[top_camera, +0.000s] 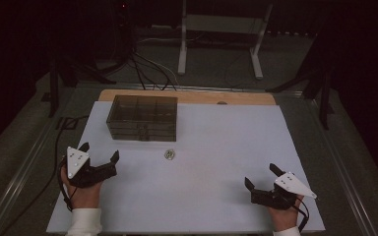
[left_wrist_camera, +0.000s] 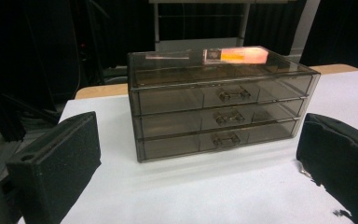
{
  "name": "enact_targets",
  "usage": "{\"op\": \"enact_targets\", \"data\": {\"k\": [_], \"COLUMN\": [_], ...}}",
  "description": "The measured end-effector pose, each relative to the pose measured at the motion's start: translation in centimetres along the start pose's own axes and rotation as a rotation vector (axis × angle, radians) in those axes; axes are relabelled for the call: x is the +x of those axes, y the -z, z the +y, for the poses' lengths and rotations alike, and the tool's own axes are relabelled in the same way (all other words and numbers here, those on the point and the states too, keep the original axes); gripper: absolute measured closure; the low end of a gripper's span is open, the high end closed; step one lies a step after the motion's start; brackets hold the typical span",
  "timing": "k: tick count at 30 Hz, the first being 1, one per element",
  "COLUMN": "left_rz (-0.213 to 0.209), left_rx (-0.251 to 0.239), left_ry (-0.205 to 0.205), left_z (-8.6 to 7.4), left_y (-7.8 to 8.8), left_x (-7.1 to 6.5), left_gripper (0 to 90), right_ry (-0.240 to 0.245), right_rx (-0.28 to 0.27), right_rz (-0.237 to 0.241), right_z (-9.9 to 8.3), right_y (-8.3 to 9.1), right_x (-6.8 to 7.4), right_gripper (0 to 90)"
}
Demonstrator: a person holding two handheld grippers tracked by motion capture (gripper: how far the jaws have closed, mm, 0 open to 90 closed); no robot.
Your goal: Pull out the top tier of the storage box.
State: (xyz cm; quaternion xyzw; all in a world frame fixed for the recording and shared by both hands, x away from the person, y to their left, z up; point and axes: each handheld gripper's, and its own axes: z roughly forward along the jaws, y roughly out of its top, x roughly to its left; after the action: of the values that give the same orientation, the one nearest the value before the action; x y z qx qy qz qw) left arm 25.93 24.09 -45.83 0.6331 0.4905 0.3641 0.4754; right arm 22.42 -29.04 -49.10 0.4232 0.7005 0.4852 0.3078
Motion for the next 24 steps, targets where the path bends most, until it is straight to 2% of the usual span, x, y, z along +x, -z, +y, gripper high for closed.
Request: {"op": "enact_targets", "data": {"k": [11, 18, 24], "left_rz": [0.016, 0.022, 0.025], "left_rx": [0.004, 0.018, 0.01], "left_ry": [0.021, 0.015, 0.023], "left_z": [0.3, 0.5, 0.8], "left_y": [-1.2, -1.9, -2.3], "left_x": [-0.1, -0.2, -0.4], "left_gripper": [0.7, 0.6, 0.6], "right_ry": [-0.001, 0.004, 0.003], "right_rx": [-0.001, -0.009, -0.011], "right_rz": [0.001, 0.0, -0.001], "right_z": [0.0, 0.0, 0.0], "right_y": [0.0, 0.0, 0.0], "right_x": [0.1, 0.2, 0.2], "right_gripper": [0.0, 0.0, 0.0]}}
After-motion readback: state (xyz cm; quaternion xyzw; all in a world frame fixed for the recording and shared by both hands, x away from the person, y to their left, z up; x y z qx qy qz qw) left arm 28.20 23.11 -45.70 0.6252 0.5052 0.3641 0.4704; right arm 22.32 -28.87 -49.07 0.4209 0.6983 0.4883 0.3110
